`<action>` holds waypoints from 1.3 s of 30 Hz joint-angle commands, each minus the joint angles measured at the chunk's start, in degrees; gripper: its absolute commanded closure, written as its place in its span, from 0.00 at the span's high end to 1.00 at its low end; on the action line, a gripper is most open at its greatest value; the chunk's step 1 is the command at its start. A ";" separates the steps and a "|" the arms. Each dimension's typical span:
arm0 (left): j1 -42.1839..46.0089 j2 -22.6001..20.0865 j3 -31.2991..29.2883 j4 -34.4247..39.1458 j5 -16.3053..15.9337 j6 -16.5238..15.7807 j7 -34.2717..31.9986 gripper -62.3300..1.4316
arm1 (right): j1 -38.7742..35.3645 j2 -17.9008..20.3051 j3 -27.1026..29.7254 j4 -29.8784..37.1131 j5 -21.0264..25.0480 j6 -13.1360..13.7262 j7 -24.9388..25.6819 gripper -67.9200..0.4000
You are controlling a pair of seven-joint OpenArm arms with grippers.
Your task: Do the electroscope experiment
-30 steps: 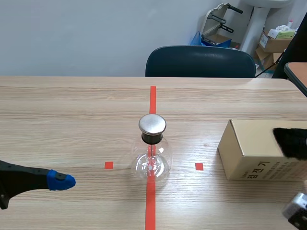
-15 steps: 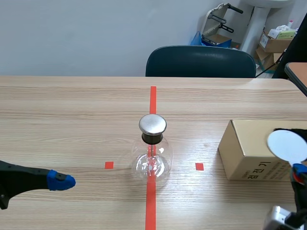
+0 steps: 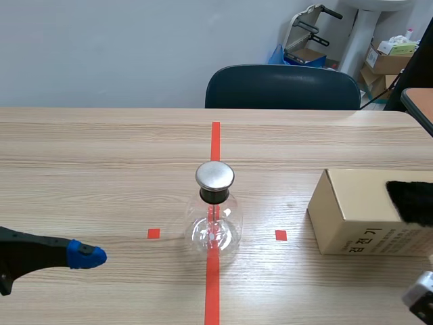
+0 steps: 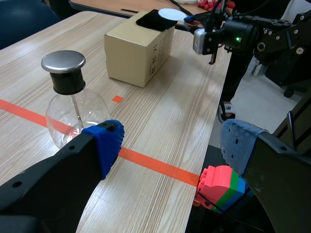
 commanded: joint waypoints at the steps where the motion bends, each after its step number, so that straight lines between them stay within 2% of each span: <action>1: 0.13 0.13 -0.11 1.40 -0.31 -0.20 -1.14 0.70 | 0.04 0.50 -0.35 0.96 -0.59 -3.21 7.08 0.02; 2: 0.13 0.13 -0.11 1.40 -0.31 -0.20 -1.16 0.70 | 0.07 0.50 -0.35 0.96 -0.57 -3.21 10.10 0.02; 3: 0.13 0.13 -0.11 1.40 -0.31 -0.20 -1.14 0.70 | 0.07 0.48 -0.35 0.96 -0.50 -3.21 11.06 0.02; 4: 0.13 0.13 -0.11 1.40 -0.31 -0.20 -1.14 0.70 | 0.04 0.46 -0.33 0.96 -0.46 -3.21 9.57 0.02; 6: 0.13 0.13 -0.11 1.40 -0.31 -0.20 -1.14 0.70 | -0.02 0.24 -0.33 0.96 -0.55 -3.21 1.25 0.02; 8: 0.13 0.13 -0.11 1.40 -0.31 -0.17 -1.14 0.70 | -0.13 0.24 -0.33 0.96 -0.57 -3.21 -1.84 0.02; 9: 0.13 0.13 -0.11 1.40 -0.31 -0.17 -1.14 0.70 | -0.13 0.39 -0.33 0.96 -0.81 -3.21 -1.09 0.02; 12: 0.13 0.13 -0.11 1.40 -0.31 -0.20 -1.14 0.70 | 0.11 0.48 -0.35 1.03 -0.96 -3.21 9.18 0.02; 13: 0.13 0.13 -0.11 1.40 -0.31 -0.20 -1.14 0.70 | 0.07 0.46 -0.35 1.11 -0.90 -3.21 9.99 0.02; 14: 0.13 0.13 -0.11 1.40 -0.31 -0.17 -1.14 0.70 | 0.04 0.33 -0.33 1.11 -0.57 -3.21 7.82 0.02; 17: 0.13 0.13 -0.11 1.40 -0.31 -0.17 -1.16 0.70 | 0.00 0.17 -0.28 1.11 -0.48 -3.21 -3.15 0.02; 18: 0.13 0.13 -0.11 1.40 -0.31 -0.17 -1.16 0.70 | 0.02 0.22 -0.28 1.11 -0.52 -3.21 -3.78 0.02; 19: 0.13 0.13 -0.11 1.40 -0.31 -0.17 -1.16 0.70 | 0.04 0.35 -0.28 1.11 -0.83 -3.21 -2.19 0.02; 22: 0.13 0.15 -0.11 1.40 -0.31 -0.17 -1.16 0.70 | 0.22 0.37 -0.28 1.11 -0.96 -3.21 10.49 0.02; 23: 0.13 0.15 -0.11 1.40 -0.31 -0.17 -1.16 0.70 | 0.20 0.37 -0.28 1.11 -0.92 -3.21 13.22 0.02; 24: 0.13 0.15 -0.11 1.40 -0.31 -0.17 -1.16 0.70 | 0.17 0.33 -0.28 1.11 -0.68 -3.21 12.96 0.02; 28: 0.13 0.15 -0.11 1.40 -0.31 -0.17 -1.18 0.70 | 0.00 0.20 -0.28 1.11 -0.11 -3.21 -3.15 0.02; 29: 0.13 0.15 -0.11 1.40 -0.31 -0.17 -1.18 0.70 | 0.00 0.24 -0.28 1.11 -0.24 -3.21 -4.46 0.02; 30: 0.13 0.15 -0.11 1.40 -0.31 -0.17 -1.18 0.70 | 0.00 0.35 -0.28 1.11 -0.59 -3.21 -3.41 0.02; 34: 0.13 0.15 -0.11 1.40 -0.31 -0.17 -1.16 0.70 | 0.20 0.37 -0.31 1.40 -0.90 -3.21 11.91 0.02; 35: 0.13 0.15 -0.11 1.40 -0.31 -0.17 -1.16 0.70 | 0.20 0.37 -0.31 1.40 -0.68 -3.21 12.83 0.02; 36: 0.13 0.15 -0.11 1.40 -0.31 -0.17 -1.16 0.70 | 0.15 0.33 -0.28 1.38 -0.24 -3.21 11.74 0.02; 37: 0.13 0.15 -0.11 1.40 -0.31 -0.17 -1.16 0.70 | 0.13 0.31 -0.28 1.38 -0.07 -3.21 8.26 0.02; 39: 0.13 0.15 -0.11 1.40 -0.31 -0.17 -1.16 0.70 | 0.00 0.17 -0.28 1.38 -0.09 -3.21 -1.09 0.02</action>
